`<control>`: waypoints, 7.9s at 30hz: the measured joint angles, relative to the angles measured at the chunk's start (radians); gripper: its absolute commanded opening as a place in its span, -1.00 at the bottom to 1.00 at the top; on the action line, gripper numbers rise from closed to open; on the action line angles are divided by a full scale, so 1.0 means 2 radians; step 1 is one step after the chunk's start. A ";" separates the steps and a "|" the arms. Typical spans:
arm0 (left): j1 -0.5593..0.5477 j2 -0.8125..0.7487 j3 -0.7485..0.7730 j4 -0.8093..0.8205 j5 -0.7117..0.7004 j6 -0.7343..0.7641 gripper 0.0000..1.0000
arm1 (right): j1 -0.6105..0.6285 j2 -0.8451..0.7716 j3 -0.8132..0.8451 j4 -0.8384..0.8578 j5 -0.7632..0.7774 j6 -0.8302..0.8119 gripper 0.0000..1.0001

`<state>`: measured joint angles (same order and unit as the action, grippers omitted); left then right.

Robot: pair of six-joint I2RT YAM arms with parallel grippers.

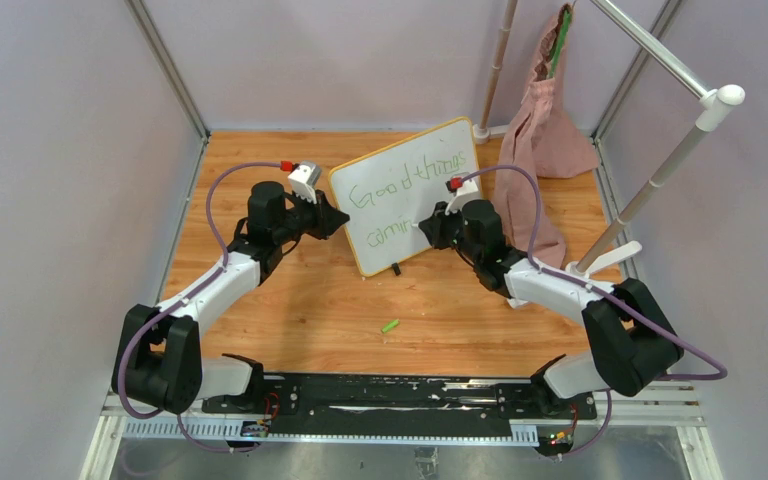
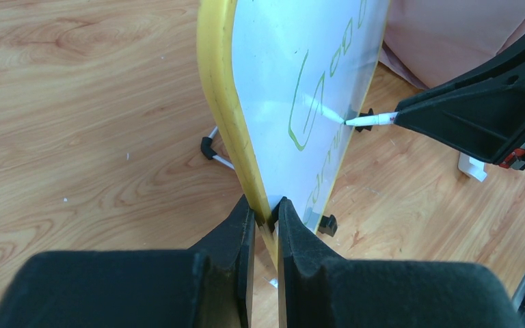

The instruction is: Write a sentence on the whiteboard

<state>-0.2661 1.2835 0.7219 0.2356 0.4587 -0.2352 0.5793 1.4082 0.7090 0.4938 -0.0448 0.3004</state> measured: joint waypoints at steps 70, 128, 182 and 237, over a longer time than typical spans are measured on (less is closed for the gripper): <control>-0.003 -0.001 0.000 -0.001 -0.002 0.000 -1.00 | -0.003 -0.002 0.011 0.000 0.009 -0.004 -1.00; -0.003 -0.001 0.000 -0.001 -0.002 0.000 -1.00 | -0.007 -0.003 0.019 -0.027 0.027 -0.007 -1.00; -0.003 -0.001 0.000 -0.002 -0.003 0.000 -1.00 | -0.009 -0.005 0.002 -0.015 0.027 -0.006 -1.00; -0.006 -0.006 0.000 -0.003 -0.003 0.002 -1.00 | 0.037 -0.072 -0.017 -0.057 0.019 0.006 -1.00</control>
<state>-0.2783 1.2724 0.7219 0.2295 0.4526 -0.2314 0.6529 1.2636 0.6758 0.3805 -0.0067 0.3130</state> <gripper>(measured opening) 0.151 0.153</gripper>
